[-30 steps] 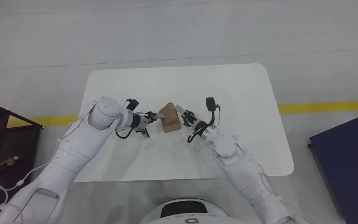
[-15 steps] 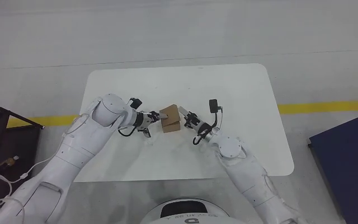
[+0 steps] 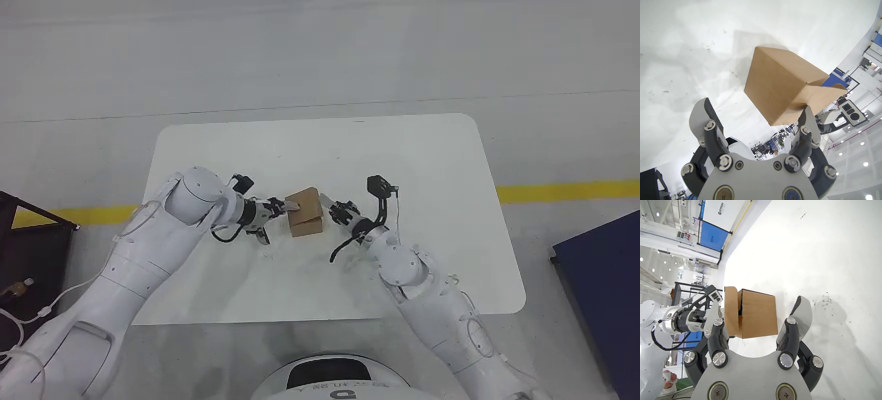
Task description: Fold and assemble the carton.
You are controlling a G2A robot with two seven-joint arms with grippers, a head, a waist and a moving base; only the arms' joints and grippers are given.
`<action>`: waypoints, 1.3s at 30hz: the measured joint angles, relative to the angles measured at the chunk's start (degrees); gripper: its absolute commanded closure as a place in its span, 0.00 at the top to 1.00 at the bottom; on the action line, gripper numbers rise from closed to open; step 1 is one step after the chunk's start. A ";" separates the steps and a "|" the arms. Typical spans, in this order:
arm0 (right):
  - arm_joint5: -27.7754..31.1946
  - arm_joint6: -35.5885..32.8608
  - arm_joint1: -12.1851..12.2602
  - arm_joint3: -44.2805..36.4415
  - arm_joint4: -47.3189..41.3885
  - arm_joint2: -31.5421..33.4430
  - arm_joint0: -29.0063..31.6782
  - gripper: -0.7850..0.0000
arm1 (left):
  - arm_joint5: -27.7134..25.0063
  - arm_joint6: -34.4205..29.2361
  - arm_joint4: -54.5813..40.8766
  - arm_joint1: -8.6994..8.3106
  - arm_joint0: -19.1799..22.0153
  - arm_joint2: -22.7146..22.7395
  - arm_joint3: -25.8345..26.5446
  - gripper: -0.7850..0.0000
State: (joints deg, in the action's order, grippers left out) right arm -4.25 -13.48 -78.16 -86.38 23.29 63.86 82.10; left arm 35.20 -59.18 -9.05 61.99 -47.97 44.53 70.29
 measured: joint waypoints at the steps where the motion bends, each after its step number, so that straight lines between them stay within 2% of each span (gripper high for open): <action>1: -0.50 0.22 -0.01 0.11 0.34 -0.05 -0.10 0.77 | -0.07 0.04 -0.03 0.02 0.02 0.01 -0.08 1.00; 8: -3.34 -0.19 0.05 0.50 2.87 -0.28 -0.54 0.82 | -0.44 0.01 -0.09 0.14 0.22 -0.07 -0.61 1.00; 21: -1.99 -4.47 0.19 -0.64 2.95 -1.18 -0.90 0.81 | -0.92 -0.15 -0.24 0.55 0.74 -0.62 -1.55 1.00; 39: -3.03 -4.76 0.34 -0.56 4.12 -1.25 -0.82 0.89 | -1.19 -0.77 -0.30 1.15 1.68 -1.48 -2.89 1.00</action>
State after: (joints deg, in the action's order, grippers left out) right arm -7.29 -18.24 -77.82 -86.94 27.42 62.61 81.28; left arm 34.02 -59.95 -9.35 63.15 -46.29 43.05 67.40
